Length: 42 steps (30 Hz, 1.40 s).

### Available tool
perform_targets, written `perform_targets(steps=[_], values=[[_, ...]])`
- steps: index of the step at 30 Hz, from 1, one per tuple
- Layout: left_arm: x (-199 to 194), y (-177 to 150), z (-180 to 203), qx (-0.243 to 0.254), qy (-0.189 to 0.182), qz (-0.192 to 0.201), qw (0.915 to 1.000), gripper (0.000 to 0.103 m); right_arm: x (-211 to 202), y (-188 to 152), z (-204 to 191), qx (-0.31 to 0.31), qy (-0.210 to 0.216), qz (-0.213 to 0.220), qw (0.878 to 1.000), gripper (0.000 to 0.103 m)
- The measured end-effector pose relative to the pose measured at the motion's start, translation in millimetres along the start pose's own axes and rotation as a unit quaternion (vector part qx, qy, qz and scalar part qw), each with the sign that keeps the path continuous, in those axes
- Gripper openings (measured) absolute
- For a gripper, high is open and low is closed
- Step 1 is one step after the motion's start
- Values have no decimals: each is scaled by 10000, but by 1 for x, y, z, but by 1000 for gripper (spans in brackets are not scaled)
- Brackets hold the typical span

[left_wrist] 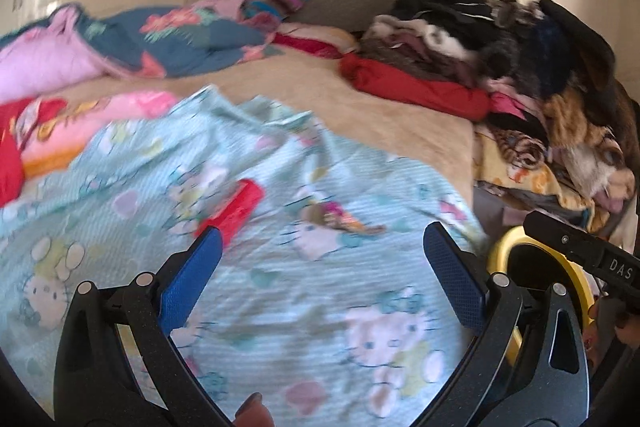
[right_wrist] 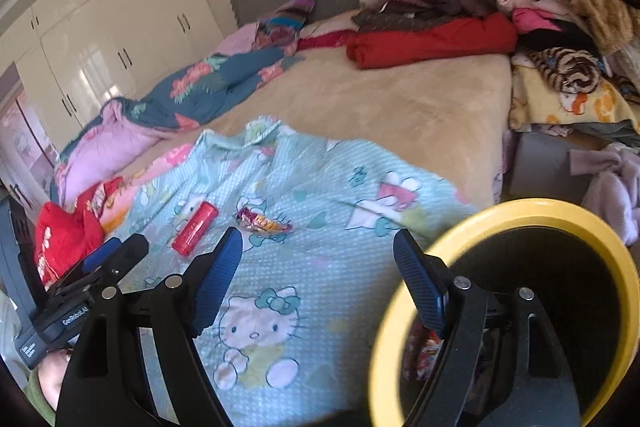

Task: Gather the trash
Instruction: 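Reach the left tool to the red can while the right tool reaches the orange snack wrapper, then close the left tool on the red can while the right tool grasps the orange wrapper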

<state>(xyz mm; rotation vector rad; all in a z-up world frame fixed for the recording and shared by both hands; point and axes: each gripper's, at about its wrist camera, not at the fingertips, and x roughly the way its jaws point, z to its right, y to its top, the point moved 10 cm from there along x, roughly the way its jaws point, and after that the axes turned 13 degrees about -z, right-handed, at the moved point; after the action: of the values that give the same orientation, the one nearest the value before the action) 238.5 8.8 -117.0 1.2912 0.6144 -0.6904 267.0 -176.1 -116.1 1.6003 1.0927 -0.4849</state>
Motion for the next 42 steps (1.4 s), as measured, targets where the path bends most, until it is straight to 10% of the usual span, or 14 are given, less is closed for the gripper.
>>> perform_targets(steps=[25,31,42], values=[[101,2,-92,-415,28,-807,9959,58,165,17,-26,792,317,-1105,9902,39],[115,-3,-98,-630,-74,-934,9936,58,170,12,-31,790,517,-1104,9894,14],[125,-8,-102,-702,10,-1046,9920,43,119,0,-36,225,379,-678,9967,12]])
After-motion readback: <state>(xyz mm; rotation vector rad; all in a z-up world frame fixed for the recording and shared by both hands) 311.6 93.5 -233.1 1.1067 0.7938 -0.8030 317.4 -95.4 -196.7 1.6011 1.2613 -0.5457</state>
